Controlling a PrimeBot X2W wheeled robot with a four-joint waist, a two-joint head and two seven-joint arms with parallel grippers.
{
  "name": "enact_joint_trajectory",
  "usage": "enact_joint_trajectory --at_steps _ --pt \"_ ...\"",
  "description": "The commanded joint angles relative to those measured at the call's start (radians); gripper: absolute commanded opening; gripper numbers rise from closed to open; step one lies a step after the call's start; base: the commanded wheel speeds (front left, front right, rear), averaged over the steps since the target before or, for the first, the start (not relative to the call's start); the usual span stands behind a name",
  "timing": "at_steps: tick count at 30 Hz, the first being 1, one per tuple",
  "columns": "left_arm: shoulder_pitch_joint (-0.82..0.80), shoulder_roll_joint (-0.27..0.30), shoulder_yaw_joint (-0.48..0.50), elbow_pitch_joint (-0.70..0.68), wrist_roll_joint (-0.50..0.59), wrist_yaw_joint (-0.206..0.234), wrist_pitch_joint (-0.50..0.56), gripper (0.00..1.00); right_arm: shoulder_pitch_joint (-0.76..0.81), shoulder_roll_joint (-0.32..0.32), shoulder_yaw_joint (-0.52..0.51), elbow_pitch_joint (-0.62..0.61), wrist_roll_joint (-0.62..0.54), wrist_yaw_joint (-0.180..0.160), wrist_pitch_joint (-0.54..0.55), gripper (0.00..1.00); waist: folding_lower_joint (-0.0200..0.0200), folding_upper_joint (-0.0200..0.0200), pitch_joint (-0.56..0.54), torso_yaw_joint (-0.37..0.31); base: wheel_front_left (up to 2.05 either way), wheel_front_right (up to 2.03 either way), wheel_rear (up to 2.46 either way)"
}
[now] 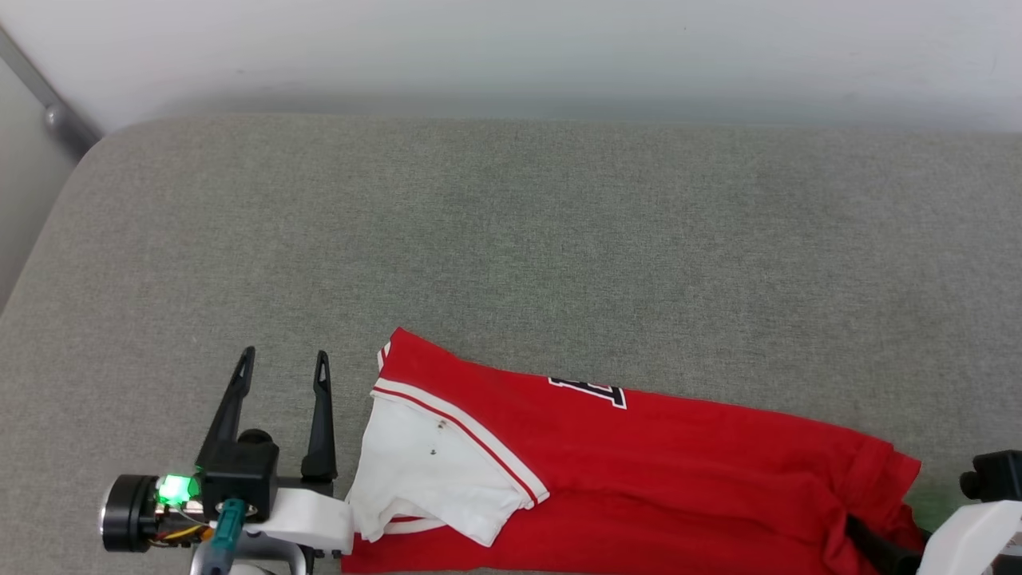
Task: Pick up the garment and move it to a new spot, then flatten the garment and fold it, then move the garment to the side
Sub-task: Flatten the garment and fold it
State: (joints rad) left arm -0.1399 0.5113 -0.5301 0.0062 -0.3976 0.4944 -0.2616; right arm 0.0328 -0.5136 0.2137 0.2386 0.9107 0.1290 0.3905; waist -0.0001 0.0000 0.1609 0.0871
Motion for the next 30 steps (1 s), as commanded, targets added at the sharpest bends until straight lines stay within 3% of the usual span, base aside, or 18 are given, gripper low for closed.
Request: enact_joint_trajectory --at_steps 1,8,9,10,11,17,30 --pt "0.021 -0.024 0.021 0.007 0.025 -0.011 -0.004 1.00 0.028 0.040 0.076 0.028 0.004 0.003 0.050 1.00 0.0001 0.0000 -0.001 0.001 0.00 0.00 0.00" --pt "0.080 -0.133 0.117 0.028 0.140 -0.062 -0.004 1.00 -0.015 0.054 0.166 0.048 -0.006 0.008 0.103 1.00 0.0001 0.0000 -0.011 0.000 0.00 0.00 0.00" --pt "0.086 -0.144 0.130 0.028 0.157 -0.070 -0.004 1.00 -0.024 0.054 0.174 0.053 -0.005 0.008 0.110 0.45 0.0001 0.0000 -0.014 0.000 0.00 0.00 0.00" --pt "0.095 -0.158 0.145 0.029 0.169 -0.077 -0.004 1.00 -0.030 0.053 0.178 0.058 -0.002 0.008 0.111 0.16 0.0001 0.0000 -0.018 0.000 0.00 0.00 0.00" --pt "0.104 -0.169 0.156 0.031 0.182 -0.084 -0.004 1.00 -0.038 0.053 0.181 0.062 0.002 0.008 0.115 0.00 0.0001 0.0000 -0.022 -0.001 0.00 0.00 0.00" --pt "0.160 -0.216 0.223 0.034 0.266 -0.126 -0.004 1.00 -0.077 -0.015 0.150 0.052 0.008 0.003 0.081 0.00 0.0001 0.0000 -0.059 -0.010 0.00 0.00 0.00" --pt "0.230 -0.282 0.292 0.021 0.312 -0.207 -0.004 1.00 -0.059 -0.170 0.025 0.038 0.040 0.001 0.097 0.00 0.0001 0.0000 -0.109 -0.026 0.00 0.00 0.00"
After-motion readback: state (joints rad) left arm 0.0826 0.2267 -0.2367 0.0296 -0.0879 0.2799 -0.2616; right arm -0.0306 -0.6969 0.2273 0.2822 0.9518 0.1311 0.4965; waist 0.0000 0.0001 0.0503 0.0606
